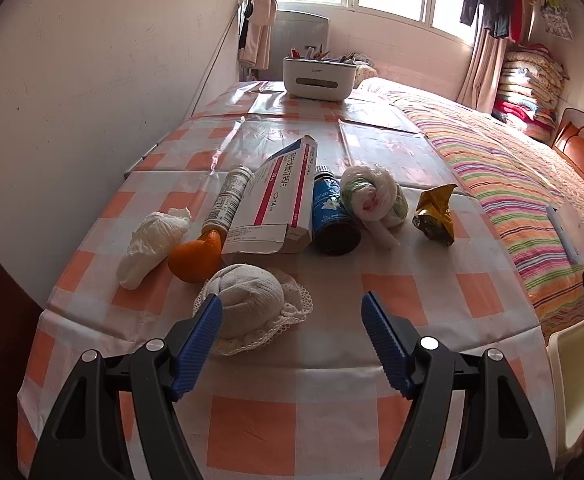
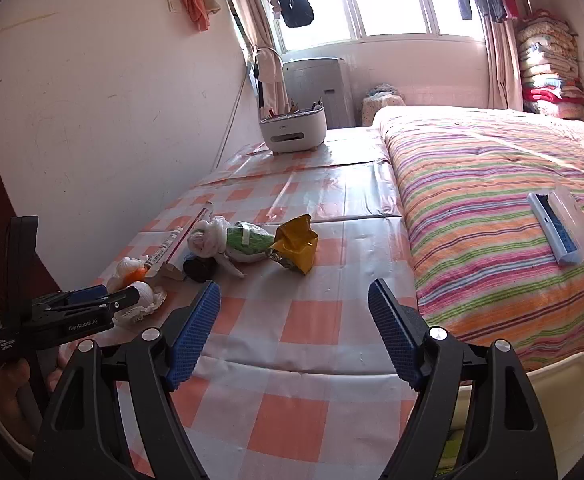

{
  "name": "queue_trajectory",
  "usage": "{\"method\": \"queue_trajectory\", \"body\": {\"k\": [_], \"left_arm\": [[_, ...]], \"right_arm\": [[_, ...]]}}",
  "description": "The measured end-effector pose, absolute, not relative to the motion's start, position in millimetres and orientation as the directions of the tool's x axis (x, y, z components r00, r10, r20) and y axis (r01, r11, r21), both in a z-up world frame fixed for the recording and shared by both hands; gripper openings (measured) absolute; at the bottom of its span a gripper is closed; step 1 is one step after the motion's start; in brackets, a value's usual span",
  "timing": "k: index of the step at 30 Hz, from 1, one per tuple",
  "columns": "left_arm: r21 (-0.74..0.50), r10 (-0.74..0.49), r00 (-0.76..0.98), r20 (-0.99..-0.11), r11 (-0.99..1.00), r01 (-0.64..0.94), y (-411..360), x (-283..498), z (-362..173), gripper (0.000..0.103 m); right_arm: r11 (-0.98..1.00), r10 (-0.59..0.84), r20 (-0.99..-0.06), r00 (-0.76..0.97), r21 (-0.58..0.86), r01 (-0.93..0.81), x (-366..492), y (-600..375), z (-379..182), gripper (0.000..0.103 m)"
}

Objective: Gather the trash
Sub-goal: 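Move both empty tools back toward the table items, then grasp the yellow crumpled packet with the right tool while the left tool grasps the white knit ball, then carry the yellow packet and white knit ball over the beige bin with both tools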

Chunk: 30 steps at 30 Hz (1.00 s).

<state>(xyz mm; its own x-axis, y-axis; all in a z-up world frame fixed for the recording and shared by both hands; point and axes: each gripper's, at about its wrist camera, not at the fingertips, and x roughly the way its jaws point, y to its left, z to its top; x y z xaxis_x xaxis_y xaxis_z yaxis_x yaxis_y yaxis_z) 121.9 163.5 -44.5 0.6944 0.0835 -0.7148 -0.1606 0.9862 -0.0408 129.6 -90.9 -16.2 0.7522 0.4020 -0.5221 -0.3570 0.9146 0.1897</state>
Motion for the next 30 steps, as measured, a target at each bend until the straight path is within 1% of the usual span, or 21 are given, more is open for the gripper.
{"method": "queue_trajectory", "body": {"k": [4,7,13,15,18,23,24,25,26,27,28,29,30], "left_arm": [[-0.022,0.094,0.672,-0.735,0.987,-0.162,168,134,-51,0.07],[-0.039,0.086,0.654,-0.752,0.984,-0.174,175,141,-56,0.07],[-0.051,0.077,0.63,-0.773,0.982,-0.183,185,151,-61,0.07],[-0.051,0.081,0.625,-0.776,0.981,-0.19,186,153,-62,0.07],[-0.021,0.099,0.616,-0.782,0.983,-0.184,184,158,-65,0.07],[-0.023,0.094,0.614,-0.784,0.983,-0.18,183,161,-68,0.07],[-0.021,0.095,0.614,-0.784,0.984,-0.179,183,161,-68,0.07],[-0.021,0.096,0.615,-0.783,0.983,-0.18,183,161,-68,0.069],[-0.019,0.099,0.614,-0.783,0.983,-0.182,183,160,-69,0.064],[-0.016,0.103,0.616,-0.781,0.983,-0.185,183,159,-68,0.059],[-0.02,0.102,0.62,-0.778,0.982,-0.186,184,158,-67,0.05],[-0.034,0.09,0.624,-0.776,0.982,-0.185,186,157,-66,0.047],[-0.052,0.075,0.625,-0.777,0.982,-0.182,188,156,-65,0.046]], "right_arm": [[0.908,0.399,-0.569,0.719,0.136,-0.396,166,-60,-23,0.076],[0.914,0.368,-0.616,0.696,0.101,-0.394,195,-48,-36,0.076],[0.924,0.327,-0.705,0.629,0.098,-0.37,251,-34,-66,0.076],[0.929,0.309,-0.719,0.622,0.089,-0.358,265,-31,-72,0.076],[0.935,0.302,-0.751,0.588,0.113,-0.337,286,-27,-83,0.076],[0.935,0.301,-0.785,0.542,0.131,-0.329,305,-23,-101,0.075],[0.935,0.301,-0.79,0.534,0.136,-0.327,307,-23,-103,0.071],[0.937,0.292,-0.786,0.545,0.122,-0.326,308,-23,-103,0.068],[0.937,0.288,-0.787,0.545,0.114,-0.331,308,-23,-103,0.048],[0.935,0.291,-0.785,0.546,0.113,-0.335,307,-24,-102,0.037],[0.932,0.307,-0.783,0.54,0.134,-0.336,307,-26,-102,0.034],[0.931,0.319,-0.779,0.54,0.15,-0.333,305,-28,-102,0.03],[0.931,0.32,-0.776,0.544,0.153,-0.331,303,-30,-101,0.028]]}}
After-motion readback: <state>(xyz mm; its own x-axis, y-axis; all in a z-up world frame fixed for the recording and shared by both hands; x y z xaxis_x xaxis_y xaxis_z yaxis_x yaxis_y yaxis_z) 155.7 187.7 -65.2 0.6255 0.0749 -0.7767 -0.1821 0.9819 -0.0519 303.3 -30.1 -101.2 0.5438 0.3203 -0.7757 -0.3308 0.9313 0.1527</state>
